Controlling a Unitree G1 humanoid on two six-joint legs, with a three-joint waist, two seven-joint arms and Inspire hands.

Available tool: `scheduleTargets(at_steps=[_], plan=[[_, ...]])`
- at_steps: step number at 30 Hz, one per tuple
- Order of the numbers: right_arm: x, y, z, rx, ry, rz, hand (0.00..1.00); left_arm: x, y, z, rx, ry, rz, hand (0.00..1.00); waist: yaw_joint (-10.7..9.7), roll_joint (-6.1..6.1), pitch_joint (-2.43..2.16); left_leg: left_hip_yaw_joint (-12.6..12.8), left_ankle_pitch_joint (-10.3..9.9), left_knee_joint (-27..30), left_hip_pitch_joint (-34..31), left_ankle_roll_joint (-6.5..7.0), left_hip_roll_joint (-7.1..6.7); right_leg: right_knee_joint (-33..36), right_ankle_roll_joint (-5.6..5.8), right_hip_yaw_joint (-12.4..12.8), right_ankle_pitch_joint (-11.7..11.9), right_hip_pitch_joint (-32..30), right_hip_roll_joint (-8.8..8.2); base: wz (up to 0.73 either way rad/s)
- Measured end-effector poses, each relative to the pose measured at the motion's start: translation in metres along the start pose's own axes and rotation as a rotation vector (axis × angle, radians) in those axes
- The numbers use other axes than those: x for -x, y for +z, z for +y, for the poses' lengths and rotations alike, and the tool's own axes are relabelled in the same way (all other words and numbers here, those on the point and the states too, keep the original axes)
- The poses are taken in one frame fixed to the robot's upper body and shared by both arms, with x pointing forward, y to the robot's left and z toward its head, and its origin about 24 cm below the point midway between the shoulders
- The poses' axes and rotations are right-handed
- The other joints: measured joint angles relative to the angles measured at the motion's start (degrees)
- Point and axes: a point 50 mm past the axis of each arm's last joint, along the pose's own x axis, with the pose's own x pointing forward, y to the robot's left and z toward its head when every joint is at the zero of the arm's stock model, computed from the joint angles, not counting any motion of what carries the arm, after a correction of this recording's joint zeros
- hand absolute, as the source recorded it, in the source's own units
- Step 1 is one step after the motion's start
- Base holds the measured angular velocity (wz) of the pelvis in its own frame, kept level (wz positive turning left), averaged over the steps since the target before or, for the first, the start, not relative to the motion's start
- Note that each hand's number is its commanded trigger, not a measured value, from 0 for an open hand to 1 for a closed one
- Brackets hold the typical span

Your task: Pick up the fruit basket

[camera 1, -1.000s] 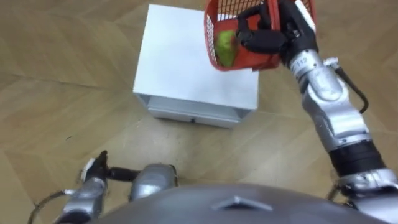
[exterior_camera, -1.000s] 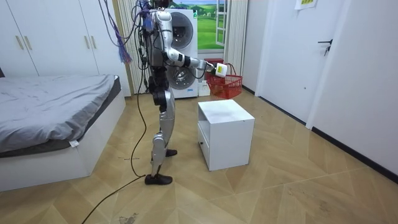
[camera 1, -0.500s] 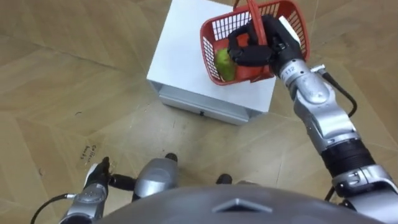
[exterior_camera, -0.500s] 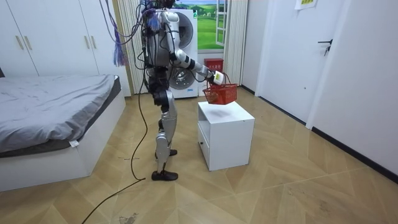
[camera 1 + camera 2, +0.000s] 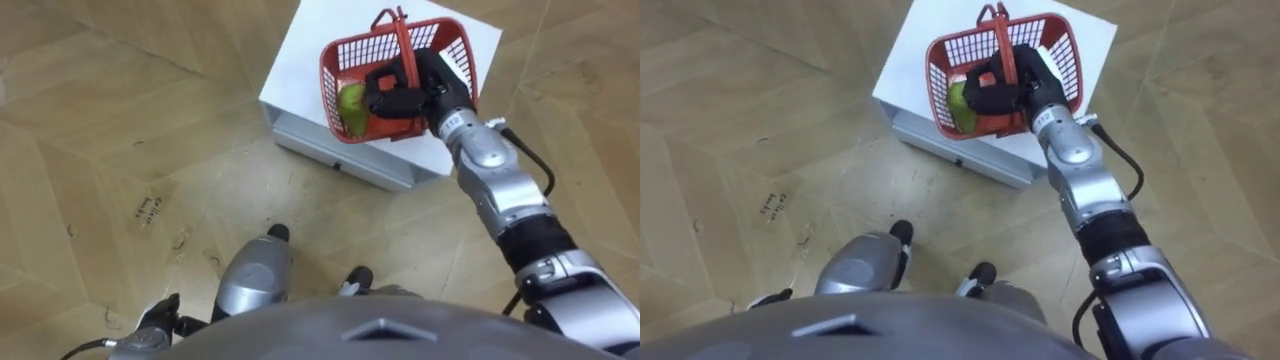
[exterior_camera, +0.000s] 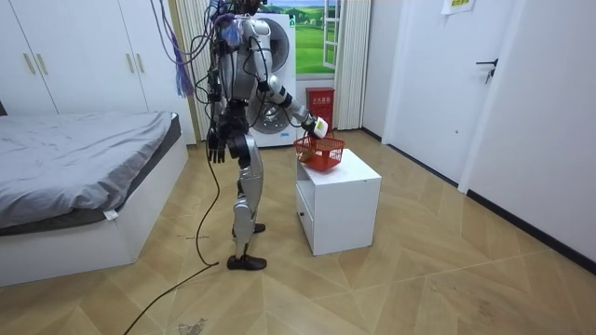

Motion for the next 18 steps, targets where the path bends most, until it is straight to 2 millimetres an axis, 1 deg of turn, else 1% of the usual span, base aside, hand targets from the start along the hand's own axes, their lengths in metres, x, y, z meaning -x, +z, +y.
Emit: scheduleTargets(at_steps=[1, 2, 4, 6, 11, 13, 18], plan=[[-0.0004, 0.0009, 0.0000, 0.000, -0.001, -0.002, 0.49, 0.0000, -0.0003, 0.0002, 0.000, 0.000, 0.001, 0.00, -0.03, 0.08, 0.06, 0.00, 0.00, 0.28, -0.58, 0.00, -0.04, 0.06, 0.00, -0.01, 0.00, -0.49, -0.04, 0.00], [-0.0004, 0.0009, 0.0000, 0.000, -0.001, -0.002, 0.00, 0.0000, -0.0003, 0.0001, 0.000, 0.000, 0.001, 0.00, -0.09, 0.14, 0.08, 0.01, -0.01, 0.46, -0.89, 0.01, -0.07, 0.08, 0.00, -0.01, 0.00, -0.67, -0.06, 0.00], [-0.0003, -0.0012, -0.0006, 0.000, -0.005, 0.006, 0.00, 0.0000, -0.0002, 0.0001, 0.000, -0.001, 0.001, 0.00, -0.19, 0.31, 0.20, 0.01, -0.02, 0.65, -1.40, 0.12, -0.32, 0.24, 0.01, -0.03, -0.01, -1.18, -0.31, 0.00], [-0.0002, -0.0023, -0.0012, -0.003, -0.007, 0.011, 0.00, 0.0000, -0.0002, 0.0001, 0.000, -0.002, 0.001, 0.00, -0.22, 0.43, 0.27, 0.02, -0.10, 0.72, -1.79, 0.39, -0.57, 0.91, 0.27, -0.05, -0.18, -1.69, -0.65, 0.00], [-0.0014, 0.0016, -0.0048, -0.025, -0.022, -0.004, 0.00, 0.0001, -0.0004, 0.0010, -0.002, -0.010, 0.001, 0.00, -0.27, 0.58, 0.28, 0.07, -0.54, 1.84, -3.01, 1.04, -1.12, 1.87, 0.60, -0.27, -0.39, -2.64, -1.28, 0.02], [-0.0013, 0.0015, -0.0057, -0.027, -0.024, -0.004, 0.00, 0.0000, -0.0004, 0.0003, -0.004, -0.014, 0.001, 0.00, -0.28, 0.59, 0.28, 0.19, -0.69, 2.03, -3.08, 1.31, -1.50, 2.05, 0.82, -0.20, -0.52, -2.66, -1.67, 0.00], [-0.0011, -0.0017, -0.0064, -0.029, -0.027, 0.006, 0.00, 0.0000, -0.0001, -0.0009, -0.018, -0.018, 0.000, 0.00, -0.29, 0.80, 0.30, 0.63, -0.99, 2.74, -3.12, 1.77, -1.73, 2.29, 0.91, -0.09, -0.56, -2.68, -2.00, -0.01]])
